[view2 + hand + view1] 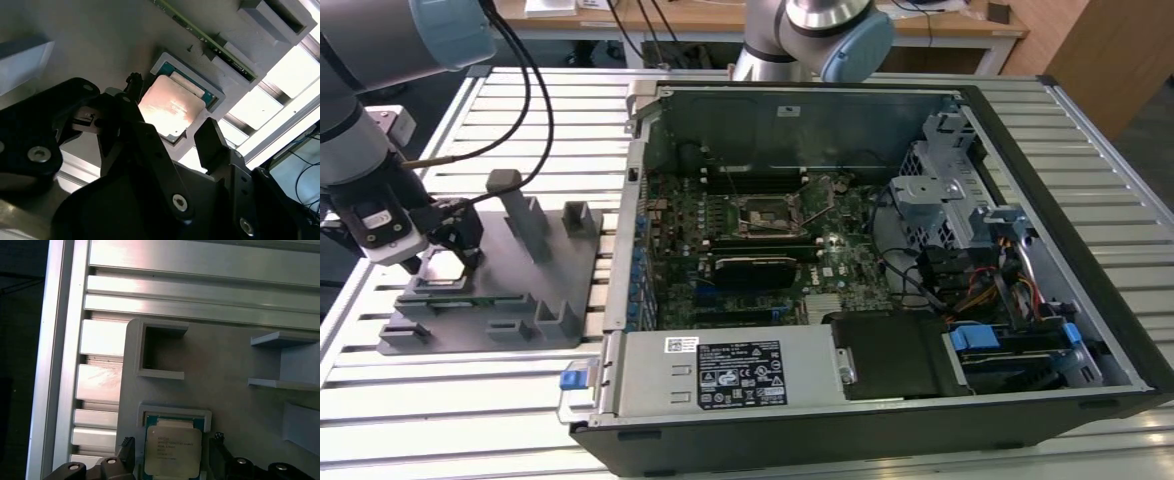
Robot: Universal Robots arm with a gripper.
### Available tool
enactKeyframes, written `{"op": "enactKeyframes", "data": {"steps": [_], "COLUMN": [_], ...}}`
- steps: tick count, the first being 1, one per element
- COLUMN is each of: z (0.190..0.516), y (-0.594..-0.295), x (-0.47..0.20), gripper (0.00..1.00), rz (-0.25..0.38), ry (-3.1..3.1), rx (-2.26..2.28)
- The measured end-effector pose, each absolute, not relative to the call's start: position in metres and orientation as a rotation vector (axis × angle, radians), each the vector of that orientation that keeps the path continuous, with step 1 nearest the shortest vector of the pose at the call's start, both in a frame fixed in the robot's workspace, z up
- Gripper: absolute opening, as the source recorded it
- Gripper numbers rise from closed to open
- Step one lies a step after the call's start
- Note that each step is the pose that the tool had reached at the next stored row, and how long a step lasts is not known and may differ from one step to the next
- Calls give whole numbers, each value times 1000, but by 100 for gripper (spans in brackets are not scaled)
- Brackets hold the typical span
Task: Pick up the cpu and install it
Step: 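Pick up the cpu and move it towards the insertion slot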
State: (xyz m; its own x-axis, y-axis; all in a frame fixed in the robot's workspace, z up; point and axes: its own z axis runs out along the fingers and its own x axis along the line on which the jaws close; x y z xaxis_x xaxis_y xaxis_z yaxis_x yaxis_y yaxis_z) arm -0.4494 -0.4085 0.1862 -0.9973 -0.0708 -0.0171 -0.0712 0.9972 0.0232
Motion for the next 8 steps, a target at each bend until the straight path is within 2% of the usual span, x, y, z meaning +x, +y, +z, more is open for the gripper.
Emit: {"op": "enactKeyframes", "data": {"steps": [2, 3, 8], "z": [186, 186, 186], "y": [-408, -408, -408], "x": [-449, -449, -449], "gripper": [68, 61, 61], "rz": [37, 37, 37], "ry": [3123, 3123, 3123], "rx": [-111, -111, -111]}}
